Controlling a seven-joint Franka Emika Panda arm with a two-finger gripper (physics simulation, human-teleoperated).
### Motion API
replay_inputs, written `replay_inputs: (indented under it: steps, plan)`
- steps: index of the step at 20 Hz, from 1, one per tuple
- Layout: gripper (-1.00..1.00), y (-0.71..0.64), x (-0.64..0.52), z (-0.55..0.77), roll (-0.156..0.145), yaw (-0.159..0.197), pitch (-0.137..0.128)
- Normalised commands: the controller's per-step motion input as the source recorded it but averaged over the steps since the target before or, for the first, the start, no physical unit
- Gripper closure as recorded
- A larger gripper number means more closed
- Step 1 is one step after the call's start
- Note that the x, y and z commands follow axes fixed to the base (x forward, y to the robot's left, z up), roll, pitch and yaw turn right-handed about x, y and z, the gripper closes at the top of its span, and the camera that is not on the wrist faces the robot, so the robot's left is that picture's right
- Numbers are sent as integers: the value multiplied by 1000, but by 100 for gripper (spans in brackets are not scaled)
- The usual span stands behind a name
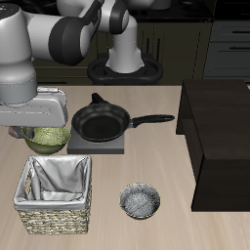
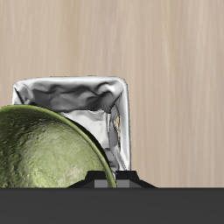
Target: Place the green bowl in the basket
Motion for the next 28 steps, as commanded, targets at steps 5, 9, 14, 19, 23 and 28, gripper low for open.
replay_inputs:
  steps: [5, 9, 14, 19, 23, 28]
  plan:
    - [100, -81, 47, -247, 1, 7, 19]
    - [100, -57, 82, -213, -20, 9, 15]
    - [100, 72, 71, -293, 0, -4, 28]
    - [-100, 263, 57, -318, 25, 59, 25]
    - [-100, 121, 4, -232, 7, 34, 32]
    - [-100, 54, -52, -36, 40, 3, 5]
